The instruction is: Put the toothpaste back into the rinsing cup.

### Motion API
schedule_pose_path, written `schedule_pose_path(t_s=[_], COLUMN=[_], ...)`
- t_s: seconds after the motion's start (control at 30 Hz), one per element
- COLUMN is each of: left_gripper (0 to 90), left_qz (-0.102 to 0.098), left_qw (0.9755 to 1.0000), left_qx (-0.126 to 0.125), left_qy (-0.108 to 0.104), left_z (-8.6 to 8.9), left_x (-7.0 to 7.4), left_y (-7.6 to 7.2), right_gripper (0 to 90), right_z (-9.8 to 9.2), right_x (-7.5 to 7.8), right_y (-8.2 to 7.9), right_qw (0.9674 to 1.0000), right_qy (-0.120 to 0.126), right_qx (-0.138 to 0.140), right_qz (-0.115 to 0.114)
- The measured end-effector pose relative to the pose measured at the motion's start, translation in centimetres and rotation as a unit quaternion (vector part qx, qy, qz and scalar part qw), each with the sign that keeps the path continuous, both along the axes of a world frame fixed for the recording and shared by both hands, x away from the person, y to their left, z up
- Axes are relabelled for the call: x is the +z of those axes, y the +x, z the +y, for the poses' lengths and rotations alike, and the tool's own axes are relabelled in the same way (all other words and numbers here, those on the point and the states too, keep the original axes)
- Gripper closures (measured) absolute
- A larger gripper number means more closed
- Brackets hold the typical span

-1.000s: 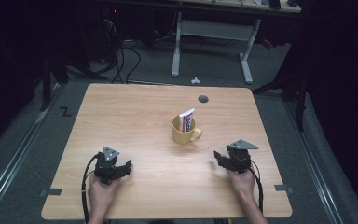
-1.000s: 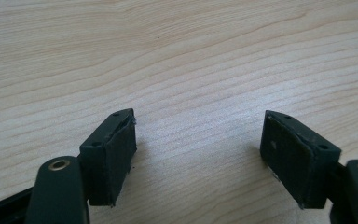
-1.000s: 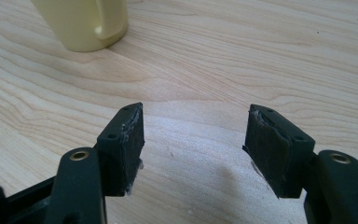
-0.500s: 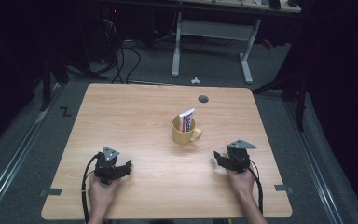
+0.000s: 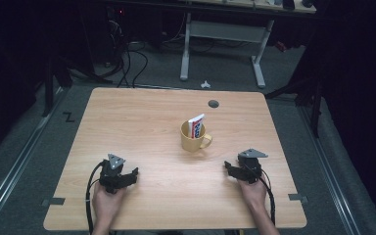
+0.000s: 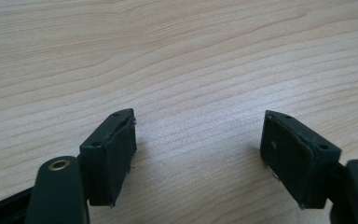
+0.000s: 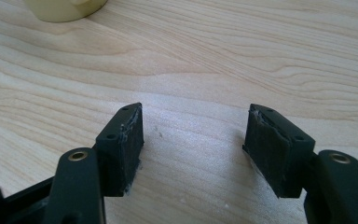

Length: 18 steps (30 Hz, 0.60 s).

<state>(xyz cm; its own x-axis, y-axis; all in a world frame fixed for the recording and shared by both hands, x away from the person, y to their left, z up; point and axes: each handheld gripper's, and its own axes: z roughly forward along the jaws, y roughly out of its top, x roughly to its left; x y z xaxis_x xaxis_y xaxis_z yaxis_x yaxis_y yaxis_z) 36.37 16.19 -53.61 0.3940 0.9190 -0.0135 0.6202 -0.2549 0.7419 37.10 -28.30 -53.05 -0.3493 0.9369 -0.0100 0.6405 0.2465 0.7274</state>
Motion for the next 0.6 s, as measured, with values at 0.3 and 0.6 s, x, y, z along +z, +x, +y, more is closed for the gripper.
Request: schedule_pose_path(t_s=[0.3, 0.6], left_gripper=[27.2, 27.2], left_qz=[0.0, 0.0], left_qw=[1.0, 1.0], left_qx=[0.0, 0.0], left_qy=[0.0, -0.001], left_z=[0.0, 0.02], left_x=[0.01, 0.0], left_y=[-0.03, -0.04], right_gripper=[35.8, 35.7], right_z=[0.19, 0.23], right_x=[-0.02, -0.03], right_y=[-0.07, -0.06], right_qw=[1.0, 1.0], right_qy=[-0.008, -0.006], right_qx=[0.001, 0.004], right_qz=[-0.002, -0.001])
